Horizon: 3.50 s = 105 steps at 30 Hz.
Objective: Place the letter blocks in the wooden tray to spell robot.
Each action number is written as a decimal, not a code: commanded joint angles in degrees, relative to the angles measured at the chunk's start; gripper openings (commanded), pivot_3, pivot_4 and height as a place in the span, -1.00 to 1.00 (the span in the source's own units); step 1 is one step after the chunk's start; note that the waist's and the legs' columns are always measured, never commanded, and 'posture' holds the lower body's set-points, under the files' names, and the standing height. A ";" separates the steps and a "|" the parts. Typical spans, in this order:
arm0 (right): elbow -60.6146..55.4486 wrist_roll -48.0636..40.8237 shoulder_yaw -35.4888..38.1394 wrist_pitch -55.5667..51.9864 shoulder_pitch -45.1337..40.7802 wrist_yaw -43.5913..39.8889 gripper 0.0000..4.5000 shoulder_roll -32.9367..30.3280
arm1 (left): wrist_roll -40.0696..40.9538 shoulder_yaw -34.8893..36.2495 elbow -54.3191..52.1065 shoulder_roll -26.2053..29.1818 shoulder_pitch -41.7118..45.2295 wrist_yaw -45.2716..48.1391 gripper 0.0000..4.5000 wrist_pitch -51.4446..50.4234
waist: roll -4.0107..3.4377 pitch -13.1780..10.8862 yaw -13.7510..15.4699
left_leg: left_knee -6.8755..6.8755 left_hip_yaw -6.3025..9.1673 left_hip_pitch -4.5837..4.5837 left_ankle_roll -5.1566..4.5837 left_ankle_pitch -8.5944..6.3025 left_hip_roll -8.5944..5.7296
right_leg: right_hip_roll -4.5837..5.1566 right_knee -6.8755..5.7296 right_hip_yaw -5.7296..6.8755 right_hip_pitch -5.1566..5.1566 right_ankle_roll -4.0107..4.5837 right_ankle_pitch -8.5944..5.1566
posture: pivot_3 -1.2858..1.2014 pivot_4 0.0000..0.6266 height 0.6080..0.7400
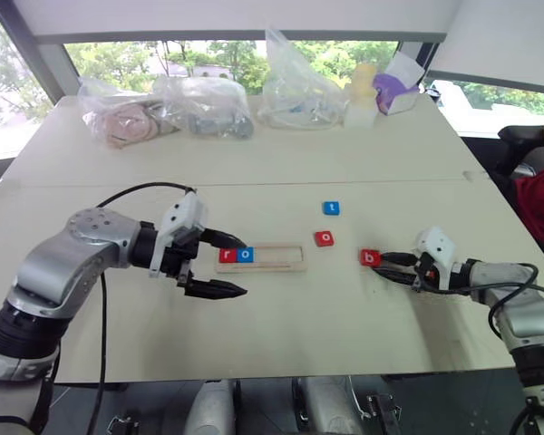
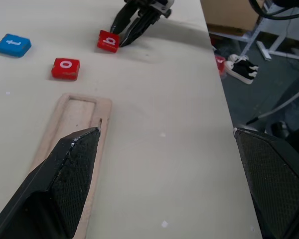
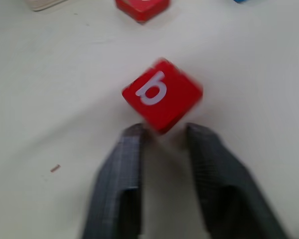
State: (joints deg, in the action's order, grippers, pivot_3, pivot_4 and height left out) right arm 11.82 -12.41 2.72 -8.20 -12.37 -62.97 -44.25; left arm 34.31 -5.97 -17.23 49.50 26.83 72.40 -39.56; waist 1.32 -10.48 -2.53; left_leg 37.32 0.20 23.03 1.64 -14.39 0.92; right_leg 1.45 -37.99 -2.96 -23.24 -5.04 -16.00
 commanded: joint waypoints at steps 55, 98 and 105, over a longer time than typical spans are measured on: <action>-3.76 -1.67 -7.76 -16.29 -16.94 -9.74 -0.49 1.54 | -0.64 7.05 0.94 7.29 -6.14 -2.24 1.00 -0.20 | -0.12 -0.07 -0.24 | -0.01 0.05 0.04 0.00 0.00 0.01 | 0.10 -0.12 0.03 -0.10 0.01 0.01 | 0.03 -0.52 0.92; 4.21 10.26 -27.88 -16.87 -34.63 -4.72 -0.49 22.11 | 3.57 20.72 -5.16 10.73 -21.74 -8.28 1.00 -2.14 | -0.15 -0.11 -0.02 | -0.05 0.06 0.37 0.01 0.00 0.01 | 0.22 -0.13 0.12 -0.48 0.05 0.04 | 0.03 -0.52 0.92; 5.87 11.69 -28.06 -15.12 -34.91 -3.66 -0.49 23.12 | 2.57 20.16 -5.15 10.51 -22.48 -8.80 1.00 -1.15 | -0.15 -0.11 -0.01 | -0.06 0.05 0.37 0.01 0.00 0.01 | 0.22 -0.13 0.12 -0.48 0.05 0.04 | 0.03 -0.52 0.92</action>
State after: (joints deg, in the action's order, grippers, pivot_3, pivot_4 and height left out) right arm 18.25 -0.96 -25.52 -24.53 -46.84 -66.79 -21.49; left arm 36.80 13.13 -21.49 60.00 4.21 63.61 -41.69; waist 1.17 -10.60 -2.54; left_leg 37.26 0.26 23.40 1.65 -14.39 0.93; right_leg 1.68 -38.12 -2.84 -23.72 -4.99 -15.96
